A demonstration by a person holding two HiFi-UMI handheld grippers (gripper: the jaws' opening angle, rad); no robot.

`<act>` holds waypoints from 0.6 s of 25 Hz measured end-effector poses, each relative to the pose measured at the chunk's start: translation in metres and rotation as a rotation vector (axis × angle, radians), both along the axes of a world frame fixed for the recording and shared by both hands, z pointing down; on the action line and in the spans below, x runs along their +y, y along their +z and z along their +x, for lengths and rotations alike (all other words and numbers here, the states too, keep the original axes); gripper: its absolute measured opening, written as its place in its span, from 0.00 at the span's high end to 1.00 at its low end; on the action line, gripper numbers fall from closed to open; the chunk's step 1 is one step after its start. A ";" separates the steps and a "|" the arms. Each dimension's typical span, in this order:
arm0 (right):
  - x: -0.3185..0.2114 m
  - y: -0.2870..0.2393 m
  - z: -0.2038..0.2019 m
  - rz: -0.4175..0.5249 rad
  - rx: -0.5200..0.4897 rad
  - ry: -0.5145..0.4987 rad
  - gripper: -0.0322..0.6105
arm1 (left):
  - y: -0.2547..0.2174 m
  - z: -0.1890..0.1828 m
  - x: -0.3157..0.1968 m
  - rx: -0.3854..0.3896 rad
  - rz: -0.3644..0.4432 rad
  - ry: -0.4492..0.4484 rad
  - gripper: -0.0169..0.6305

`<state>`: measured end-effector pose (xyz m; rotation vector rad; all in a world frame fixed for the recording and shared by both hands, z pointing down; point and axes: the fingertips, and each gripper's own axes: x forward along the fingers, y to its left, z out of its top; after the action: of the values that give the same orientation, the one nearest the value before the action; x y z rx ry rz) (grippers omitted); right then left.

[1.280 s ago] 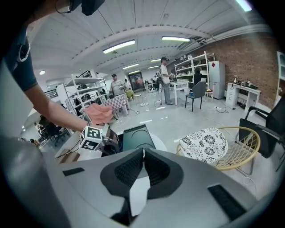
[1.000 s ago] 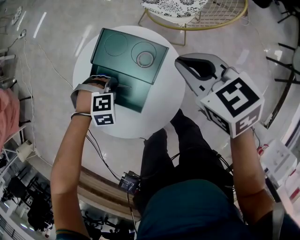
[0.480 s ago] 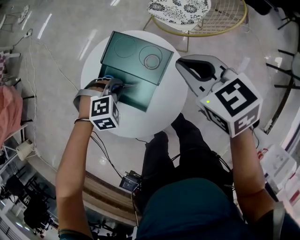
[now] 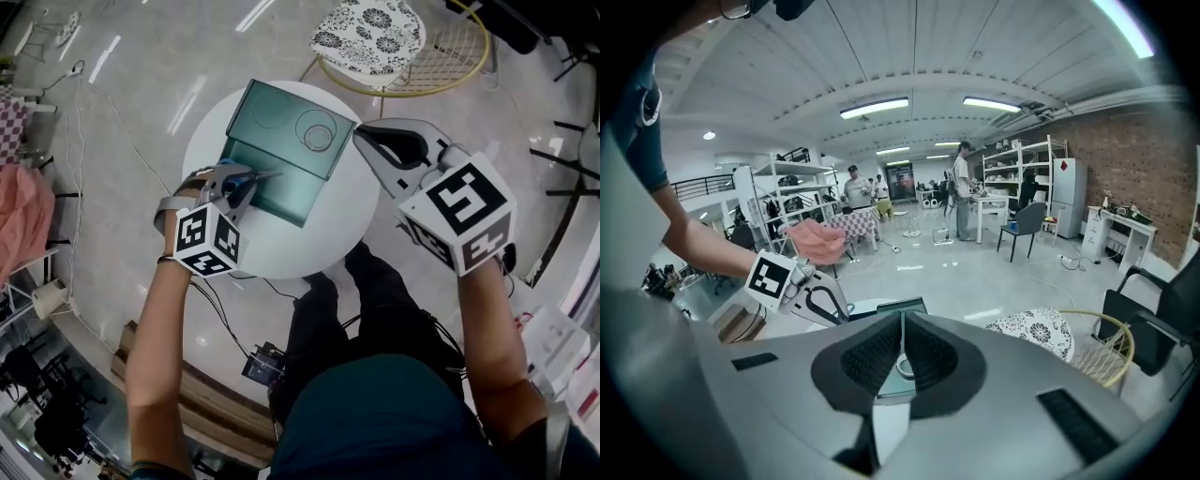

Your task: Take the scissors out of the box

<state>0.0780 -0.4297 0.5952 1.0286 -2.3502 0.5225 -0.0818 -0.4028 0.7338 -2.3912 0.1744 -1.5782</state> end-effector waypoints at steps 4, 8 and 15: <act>0.002 -0.033 -0.009 0.035 0.004 -0.019 0.89 | -0.048 0.002 0.001 0.078 0.047 -0.063 0.86; 0.010 -0.070 -0.022 0.070 0.014 -0.042 0.89 | -0.104 -0.002 0.005 0.167 0.090 -0.137 0.86; 0.030 -0.129 -0.041 0.137 0.031 -0.095 0.89 | -0.202 -0.014 0.016 0.314 0.175 -0.281 0.86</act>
<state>0.0365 -0.4000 0.4657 0.9714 -2.4207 0.3106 -0.0963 -0.3864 0.5323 -2.5417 0.7073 -1.2157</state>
